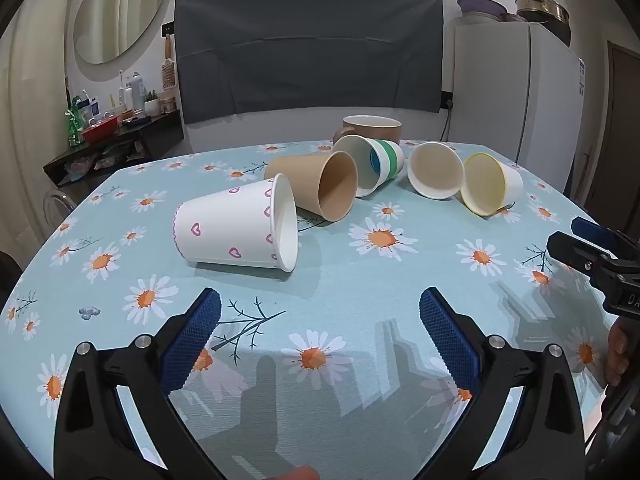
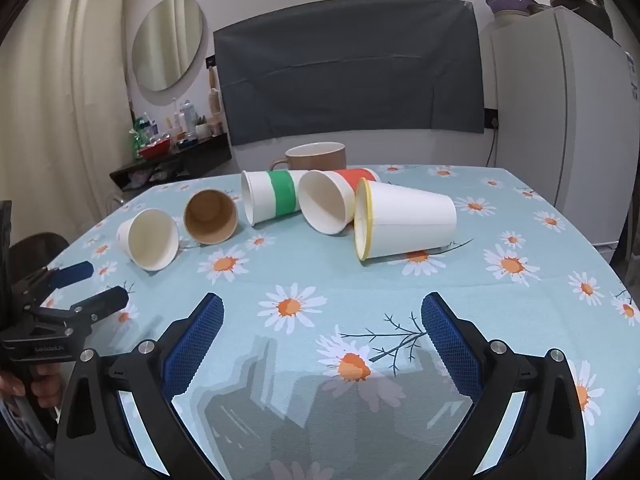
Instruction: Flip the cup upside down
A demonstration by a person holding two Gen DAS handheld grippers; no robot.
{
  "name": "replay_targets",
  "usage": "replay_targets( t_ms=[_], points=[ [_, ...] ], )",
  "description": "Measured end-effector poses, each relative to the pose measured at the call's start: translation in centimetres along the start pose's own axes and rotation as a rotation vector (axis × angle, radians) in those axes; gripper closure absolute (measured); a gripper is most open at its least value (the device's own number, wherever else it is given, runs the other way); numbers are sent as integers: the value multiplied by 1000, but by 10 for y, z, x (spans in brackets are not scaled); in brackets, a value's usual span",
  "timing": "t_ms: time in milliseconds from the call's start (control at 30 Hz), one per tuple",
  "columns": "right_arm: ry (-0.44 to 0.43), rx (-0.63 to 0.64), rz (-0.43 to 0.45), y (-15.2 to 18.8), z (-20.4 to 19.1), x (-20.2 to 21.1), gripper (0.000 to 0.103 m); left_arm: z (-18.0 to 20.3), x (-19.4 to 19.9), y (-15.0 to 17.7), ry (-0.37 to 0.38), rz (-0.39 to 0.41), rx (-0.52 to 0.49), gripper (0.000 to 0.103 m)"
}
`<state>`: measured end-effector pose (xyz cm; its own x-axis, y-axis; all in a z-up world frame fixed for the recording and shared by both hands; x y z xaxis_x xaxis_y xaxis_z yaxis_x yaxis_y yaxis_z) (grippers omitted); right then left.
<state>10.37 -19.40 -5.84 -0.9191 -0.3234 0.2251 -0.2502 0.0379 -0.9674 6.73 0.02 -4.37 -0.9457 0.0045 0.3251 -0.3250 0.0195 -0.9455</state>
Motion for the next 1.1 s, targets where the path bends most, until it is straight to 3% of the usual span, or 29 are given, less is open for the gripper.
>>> replay_targets(
  t_ms=[1100],
  points=[
    [-26, -18, -13, 2, -1, -3, 8, 0, 0, 3, -5, -9, 8, 6]
  ],
)
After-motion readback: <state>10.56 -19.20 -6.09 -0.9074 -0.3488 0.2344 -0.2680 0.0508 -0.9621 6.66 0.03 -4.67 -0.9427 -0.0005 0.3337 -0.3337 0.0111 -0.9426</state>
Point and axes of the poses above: each gripper's, at about its wrist camera, not at the fingertips, and x roughly against the way its jaws point, z to its right, y to its underside, the point moved 8 cm from there along -x, roughly the way its jaws point, and after that the axes turned 14 degrees about z, right-handed, at the moved point
